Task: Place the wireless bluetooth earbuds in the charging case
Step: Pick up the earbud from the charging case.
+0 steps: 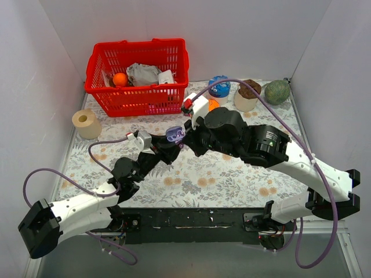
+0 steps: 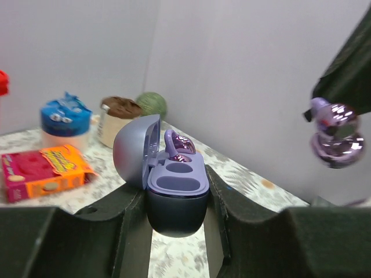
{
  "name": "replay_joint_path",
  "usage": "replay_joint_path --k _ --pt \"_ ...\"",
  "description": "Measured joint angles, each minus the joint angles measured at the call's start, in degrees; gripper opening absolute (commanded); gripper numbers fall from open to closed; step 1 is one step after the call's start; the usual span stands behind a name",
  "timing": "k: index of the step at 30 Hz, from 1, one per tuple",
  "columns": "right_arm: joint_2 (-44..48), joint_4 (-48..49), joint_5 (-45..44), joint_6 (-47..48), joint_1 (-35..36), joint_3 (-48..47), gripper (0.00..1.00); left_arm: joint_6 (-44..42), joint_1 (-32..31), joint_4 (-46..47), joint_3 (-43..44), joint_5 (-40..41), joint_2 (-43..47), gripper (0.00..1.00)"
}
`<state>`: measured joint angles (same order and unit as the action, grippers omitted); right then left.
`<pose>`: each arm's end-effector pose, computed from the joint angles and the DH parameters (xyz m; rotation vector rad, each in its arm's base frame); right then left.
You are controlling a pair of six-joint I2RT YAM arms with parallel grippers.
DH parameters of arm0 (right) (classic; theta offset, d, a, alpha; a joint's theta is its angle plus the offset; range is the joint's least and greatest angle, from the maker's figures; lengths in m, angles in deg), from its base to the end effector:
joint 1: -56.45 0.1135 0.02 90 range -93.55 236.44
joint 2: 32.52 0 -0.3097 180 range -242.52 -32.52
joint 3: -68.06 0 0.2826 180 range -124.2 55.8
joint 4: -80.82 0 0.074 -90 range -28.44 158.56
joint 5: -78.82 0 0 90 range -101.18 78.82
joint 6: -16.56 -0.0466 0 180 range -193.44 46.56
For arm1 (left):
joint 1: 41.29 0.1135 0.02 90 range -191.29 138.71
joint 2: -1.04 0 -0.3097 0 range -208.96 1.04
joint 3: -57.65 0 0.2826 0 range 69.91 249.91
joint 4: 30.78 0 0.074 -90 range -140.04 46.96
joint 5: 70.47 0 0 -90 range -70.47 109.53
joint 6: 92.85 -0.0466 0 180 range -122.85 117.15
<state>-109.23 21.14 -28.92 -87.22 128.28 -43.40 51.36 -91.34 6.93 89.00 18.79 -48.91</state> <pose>0.1034 0.2696 0.5261 -0.8098 1.8767 0.6488 0.1296 -0.1556 0.2999 -0.0382 1.4037 -1.5628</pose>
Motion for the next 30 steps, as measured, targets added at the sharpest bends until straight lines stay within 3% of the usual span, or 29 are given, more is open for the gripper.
replay_joint_path --k 8,15,22,30 --pt "-4.96 -0.52 -4.09 -2.03 -2.14 -10.95 0.01 -13.16 0.00 6.23 5.29 7.89 -8.46 0.00" --pt "-7.08 -1.70 -4.66 -4.31 -5.01 -12.48 0.01 -20.94 -0.07 11.61 4.61 9.84 -9.38 0.00" --pt "-8.22 -3.19 -3.13 -5.09 -5.70 -12.48 0.01 -20.11 -0.33 13.27 2.67 10.47 -6.21 0.00" --pt "-8.15 -3.21 -1.01 -4.31 -5.73 -12.46 0.01 -13.16 -0.33 10.62 1.11 8.85 -2.54 0.00"
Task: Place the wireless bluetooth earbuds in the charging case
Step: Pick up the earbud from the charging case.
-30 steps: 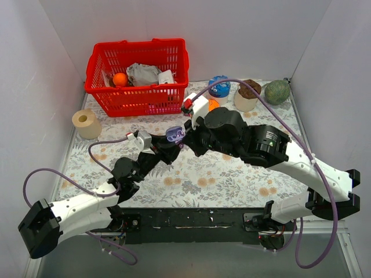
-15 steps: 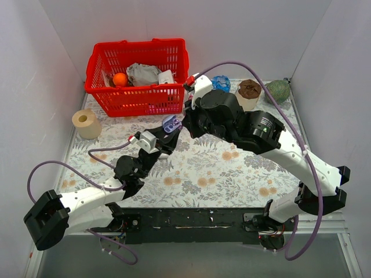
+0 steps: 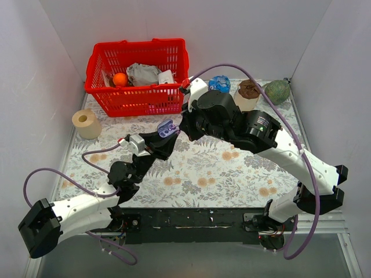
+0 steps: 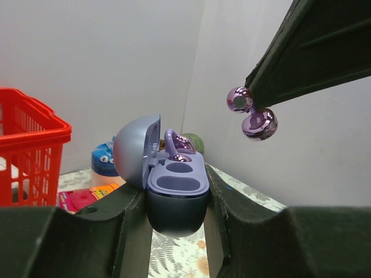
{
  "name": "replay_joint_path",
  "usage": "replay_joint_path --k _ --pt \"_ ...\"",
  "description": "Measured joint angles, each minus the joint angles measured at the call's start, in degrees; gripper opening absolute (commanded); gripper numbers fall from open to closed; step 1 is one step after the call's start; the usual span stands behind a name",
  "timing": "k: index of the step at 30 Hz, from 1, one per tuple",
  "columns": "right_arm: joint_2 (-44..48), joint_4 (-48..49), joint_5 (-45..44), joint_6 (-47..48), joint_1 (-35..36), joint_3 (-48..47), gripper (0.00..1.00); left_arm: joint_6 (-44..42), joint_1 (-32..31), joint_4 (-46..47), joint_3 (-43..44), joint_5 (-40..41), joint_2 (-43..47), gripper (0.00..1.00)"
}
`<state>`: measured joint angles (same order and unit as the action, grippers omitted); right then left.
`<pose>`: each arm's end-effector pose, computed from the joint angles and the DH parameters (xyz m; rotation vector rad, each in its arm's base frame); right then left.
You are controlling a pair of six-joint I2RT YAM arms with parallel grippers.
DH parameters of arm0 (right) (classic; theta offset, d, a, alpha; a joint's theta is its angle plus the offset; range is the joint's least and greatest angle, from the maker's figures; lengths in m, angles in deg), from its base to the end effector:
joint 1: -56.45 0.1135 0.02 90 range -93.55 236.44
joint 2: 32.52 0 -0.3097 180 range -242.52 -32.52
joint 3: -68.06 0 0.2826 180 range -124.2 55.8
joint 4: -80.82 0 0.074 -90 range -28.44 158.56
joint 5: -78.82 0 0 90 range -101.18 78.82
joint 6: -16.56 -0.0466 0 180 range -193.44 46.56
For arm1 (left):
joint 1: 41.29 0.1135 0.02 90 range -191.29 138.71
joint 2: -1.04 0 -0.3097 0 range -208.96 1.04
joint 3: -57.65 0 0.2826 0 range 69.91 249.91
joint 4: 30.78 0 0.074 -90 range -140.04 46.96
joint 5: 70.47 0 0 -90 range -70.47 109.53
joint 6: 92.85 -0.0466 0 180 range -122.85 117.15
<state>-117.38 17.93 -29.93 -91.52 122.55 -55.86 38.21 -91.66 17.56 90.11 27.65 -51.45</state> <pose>0.1432 0.2863 0.5523 -0.6194 1.9211 0.6306 0.1344 -0.1519 0.3193 -0.0438 1.1816 -1.3493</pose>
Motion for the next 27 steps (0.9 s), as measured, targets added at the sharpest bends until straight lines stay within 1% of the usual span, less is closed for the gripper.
replay_joint_path --k 3,7,10,12,16,18,22,27 --pt "0.00 0.02 1.29 0.26 0.00 0.09 0.01 4.74 0.00 -0.55 -0.76 0.39 0.72 0.00" --pt "0.24 0.33 2.84 0.55 0.00 0.61 0.01 12.57 0.00 0.04 -3.43 2.95 1.16 0.00" --pt "0.68 0.70 3.91 0.85 0.00 1.31 0.01 14.88 0.00 0.74 -4.90 2.36 1.60 0.00" --pt "0.83 0.92 4.52 1.14 0.00 1.51 0.01 14.62 0.00 2.14 -5.05 -0.15 1.46 0.00" --pt "0.87 1.14 5.55 1.53 0.00 1.75 0.01 13.22 0.00 4.44 -5.31 -4.24 0.83 0.00" --pt "0.87 1.18 5.75 1.60 0.00 1.88 0.01 10.99 0.00 4.76 -5.27 -6.38 -0.26 0.00" --pt "0.90 1.49 5.79 1.60 0.00 1.88 0.01 3.82 0.00 7.80 -5.22 -8.57 -4.20 0.00" --pt "0.31 0.81 5.38 1.57 0.00 -0.31 0.01 -5.35 -0.02 9.79 -3.10 -7.04 -7.91 0.00"
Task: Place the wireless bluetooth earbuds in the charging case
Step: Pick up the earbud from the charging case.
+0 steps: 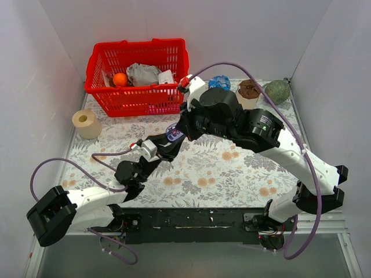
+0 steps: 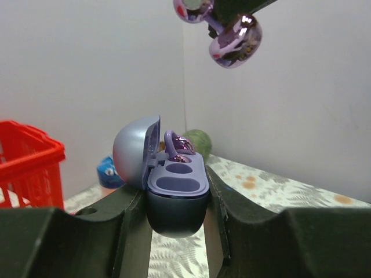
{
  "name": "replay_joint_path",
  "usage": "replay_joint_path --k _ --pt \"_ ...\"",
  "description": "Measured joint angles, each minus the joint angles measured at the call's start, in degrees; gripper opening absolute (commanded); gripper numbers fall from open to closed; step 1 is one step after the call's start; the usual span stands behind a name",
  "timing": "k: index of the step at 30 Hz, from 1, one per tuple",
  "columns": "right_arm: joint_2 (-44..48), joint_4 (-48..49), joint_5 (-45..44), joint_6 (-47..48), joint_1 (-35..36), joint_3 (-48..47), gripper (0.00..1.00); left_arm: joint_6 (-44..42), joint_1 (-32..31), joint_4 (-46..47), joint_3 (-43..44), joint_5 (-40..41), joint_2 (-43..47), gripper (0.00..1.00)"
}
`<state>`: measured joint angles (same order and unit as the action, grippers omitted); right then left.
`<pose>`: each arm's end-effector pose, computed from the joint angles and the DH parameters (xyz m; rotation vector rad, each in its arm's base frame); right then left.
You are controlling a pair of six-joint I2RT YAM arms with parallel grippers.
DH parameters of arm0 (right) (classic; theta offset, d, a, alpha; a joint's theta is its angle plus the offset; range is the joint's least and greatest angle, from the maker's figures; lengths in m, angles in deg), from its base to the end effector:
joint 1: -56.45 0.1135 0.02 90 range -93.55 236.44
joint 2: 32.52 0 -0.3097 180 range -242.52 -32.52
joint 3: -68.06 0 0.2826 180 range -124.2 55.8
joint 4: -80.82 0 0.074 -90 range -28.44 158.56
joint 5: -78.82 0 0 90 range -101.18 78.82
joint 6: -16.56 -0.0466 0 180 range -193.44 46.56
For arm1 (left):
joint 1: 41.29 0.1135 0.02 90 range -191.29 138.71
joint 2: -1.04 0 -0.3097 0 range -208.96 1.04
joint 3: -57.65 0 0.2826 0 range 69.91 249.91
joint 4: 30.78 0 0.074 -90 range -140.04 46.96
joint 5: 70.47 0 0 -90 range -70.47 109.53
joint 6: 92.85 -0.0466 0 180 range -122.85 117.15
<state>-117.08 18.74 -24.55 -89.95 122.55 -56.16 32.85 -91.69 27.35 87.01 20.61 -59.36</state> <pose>0.1389 0.2868 0.5567 -0.7015 1.8954 0.7126 0.1387 -0.1663 0.2920 0.1348 1.1891 -1.3271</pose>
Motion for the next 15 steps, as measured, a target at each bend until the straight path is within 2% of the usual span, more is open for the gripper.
replay_joint_path --k 4,9,15 --pt "-2.45 -1.38 -0.15 1.42 0.00 -6.54 0.01 -4.37 0.02 2.43 3.98 0.87 -2.64 0.00" --pt "-2.40 -1.22 1.16 8.66 0.11 -8.24 0.01 -3.61 0.02 1.70 4.94 -5.44 -1.95 0.00" --pt "5.53 0.28 3.15 17.77 0.26 1.79 0.01 10.99 1.88 -7.82 5.97 -18.97 5.20 0.00"
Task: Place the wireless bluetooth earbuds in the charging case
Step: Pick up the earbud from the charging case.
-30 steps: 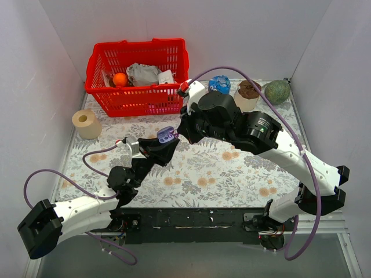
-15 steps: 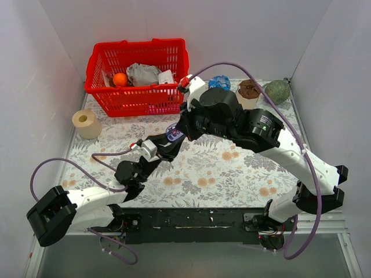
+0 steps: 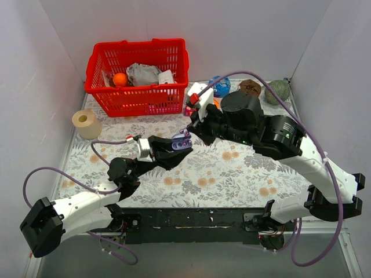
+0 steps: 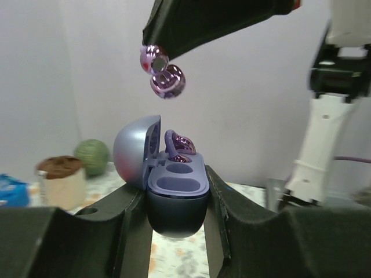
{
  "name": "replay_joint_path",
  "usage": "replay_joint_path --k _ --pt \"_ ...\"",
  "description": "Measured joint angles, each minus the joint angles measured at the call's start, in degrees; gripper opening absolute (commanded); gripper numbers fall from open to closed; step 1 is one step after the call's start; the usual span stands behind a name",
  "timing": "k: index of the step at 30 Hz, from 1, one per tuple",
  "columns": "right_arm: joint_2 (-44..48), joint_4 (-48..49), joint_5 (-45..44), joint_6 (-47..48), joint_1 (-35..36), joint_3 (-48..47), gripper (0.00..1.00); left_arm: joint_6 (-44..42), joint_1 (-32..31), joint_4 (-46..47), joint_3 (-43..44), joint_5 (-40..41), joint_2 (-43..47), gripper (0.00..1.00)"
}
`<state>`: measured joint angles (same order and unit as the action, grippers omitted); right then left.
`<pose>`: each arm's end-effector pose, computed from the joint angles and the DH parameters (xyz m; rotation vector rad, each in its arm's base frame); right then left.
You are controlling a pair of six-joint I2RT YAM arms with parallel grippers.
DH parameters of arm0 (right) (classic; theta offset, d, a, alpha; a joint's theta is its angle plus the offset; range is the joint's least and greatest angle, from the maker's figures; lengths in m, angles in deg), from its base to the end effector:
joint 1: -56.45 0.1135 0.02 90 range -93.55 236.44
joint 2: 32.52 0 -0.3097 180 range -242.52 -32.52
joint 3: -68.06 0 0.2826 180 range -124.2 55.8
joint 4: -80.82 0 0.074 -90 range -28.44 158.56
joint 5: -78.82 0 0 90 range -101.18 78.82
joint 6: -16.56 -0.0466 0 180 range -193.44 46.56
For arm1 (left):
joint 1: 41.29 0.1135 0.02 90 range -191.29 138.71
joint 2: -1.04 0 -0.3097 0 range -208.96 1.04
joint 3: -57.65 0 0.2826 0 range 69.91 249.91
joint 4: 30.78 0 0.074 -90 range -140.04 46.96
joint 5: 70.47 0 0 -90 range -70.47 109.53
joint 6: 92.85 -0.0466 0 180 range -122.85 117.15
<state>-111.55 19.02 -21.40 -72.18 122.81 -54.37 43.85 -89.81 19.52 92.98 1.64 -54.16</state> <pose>0.1199 0.2533 0.5739 -0.9698 1.6716 0.6030 0.1291 -0.1676 0.3317 0.3420 1.1707 -1.6423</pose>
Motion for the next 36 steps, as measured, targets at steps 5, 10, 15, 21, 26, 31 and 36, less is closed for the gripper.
replay_joint_path --k 5,10,15,21,26,31,36 --pt "4.66 0.85 2.64 4.46 0.09 3.28 0.01 14.01 0.92 -4.79 0.00 -10.80 2.86 0.01" --pt "7.82 3.89 7.10 6.78 1.77 7.28 0.01 24.92 1.22 -8.28 0.00 -18.97 2.93 0.02" --pt "10.47 7.78 10.43 12.33 6.64 13.51 0.01 35.06 3.02 -5.73 -0.26 -25.44 3.04 0.00" --pt "17.53 16.33 12.04 21.00 9.57 26.91 0.01 45.59 4.68 0.07 -0.81 -31.89 3.30 0.00" --pt "26.32 28.68 12.31 27.71 9.57 39.63 0.01 56.35 4.92 6.73 0.79 -40.52 -3.98 0.00" --pt "27.98 37.20 13.73 32.26 9.57 42.84 0.01 63.78 5.01 11.17 0.57 -45.57 -14.78 0.00" --pt "27.50 41.13 16.39 35.54 9.57 43.56 0.01 66.60 5.44 11.26 0.57 -47.76 -19.17 0.00"
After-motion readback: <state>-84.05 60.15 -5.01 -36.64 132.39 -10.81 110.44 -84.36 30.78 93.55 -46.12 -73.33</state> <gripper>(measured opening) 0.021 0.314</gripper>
